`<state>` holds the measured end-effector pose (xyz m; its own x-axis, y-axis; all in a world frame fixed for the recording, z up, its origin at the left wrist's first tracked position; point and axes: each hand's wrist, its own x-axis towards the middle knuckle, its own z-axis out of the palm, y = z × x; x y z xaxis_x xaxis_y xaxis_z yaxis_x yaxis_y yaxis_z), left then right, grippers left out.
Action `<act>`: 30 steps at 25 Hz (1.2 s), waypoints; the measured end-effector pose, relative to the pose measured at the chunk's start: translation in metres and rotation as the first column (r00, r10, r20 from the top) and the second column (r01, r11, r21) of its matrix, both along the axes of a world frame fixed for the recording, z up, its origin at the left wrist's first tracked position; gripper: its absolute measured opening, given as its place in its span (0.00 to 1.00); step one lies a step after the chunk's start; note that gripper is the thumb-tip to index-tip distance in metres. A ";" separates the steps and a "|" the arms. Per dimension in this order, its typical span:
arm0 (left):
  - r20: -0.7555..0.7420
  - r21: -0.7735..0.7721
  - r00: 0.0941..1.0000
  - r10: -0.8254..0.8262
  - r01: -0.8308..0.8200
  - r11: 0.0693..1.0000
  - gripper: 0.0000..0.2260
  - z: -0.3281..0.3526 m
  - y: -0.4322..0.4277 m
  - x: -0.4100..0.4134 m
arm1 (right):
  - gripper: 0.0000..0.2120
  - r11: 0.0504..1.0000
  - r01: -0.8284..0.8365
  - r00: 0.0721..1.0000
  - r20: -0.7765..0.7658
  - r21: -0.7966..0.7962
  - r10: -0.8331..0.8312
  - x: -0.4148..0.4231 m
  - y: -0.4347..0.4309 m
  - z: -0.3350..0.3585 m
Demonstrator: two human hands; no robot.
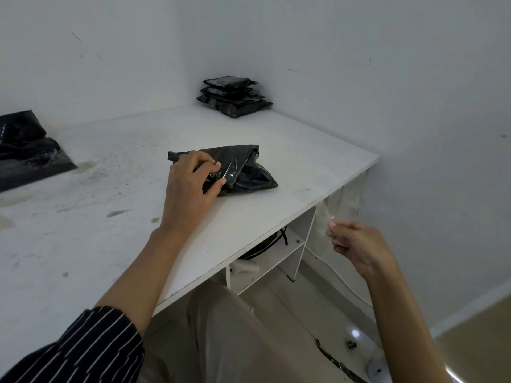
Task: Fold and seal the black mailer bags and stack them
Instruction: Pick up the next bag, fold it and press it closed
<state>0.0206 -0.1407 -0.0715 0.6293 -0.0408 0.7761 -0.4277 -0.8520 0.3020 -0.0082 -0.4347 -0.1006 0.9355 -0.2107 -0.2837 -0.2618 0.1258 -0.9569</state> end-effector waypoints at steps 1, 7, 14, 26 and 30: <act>-0.001 0.003 1.000 0.002 -0.002 1.000 0.10 0.000 0.000 0.000 | 0.03 1.000 0.009 1.000 -0.015 -0.028 -0.009 0.001 -0.001 0.004; -0.007 0.000 1.000 0.006 -0.006 1.000 0.11 0.000 0.001 -0.002 | 0.05 0.987 0.007 0.999 -0.030 -0.160 -0.012 0.000 -0.006 0.034; 0.012 0.003 1.000 -0.025 0.025 1.000 0.09 0.000 0.002 -0.002 | 0.07 0.915 -0.006 0.976 0.199 -0.404 0.094 -0.013 0.013 0.085; -0.458 -0.679 0.764 -0.454 0.029 0.733 0.42 0.052 0.000 -0.030 | 0.04 0.702 -0.433 0.732 0.235 -0.565 0.640 0.032 0.082 0.170; -0.365 -0.767 0.764 -0.532 0.076 0.637 0.44 0.060 0.008 -0.033 | 0.04 0.561 -0.523 0.632 0.149 -0.642 0.760 0.059 0.114 0.170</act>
<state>-0.0126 -0.1328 -0.0114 0.9749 0.0725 0.2105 -0.1984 -0.1463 0.9691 0.0507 -0.3203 0.0699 0.8639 0.4999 0.0610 0.3153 -0.4425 -0.8395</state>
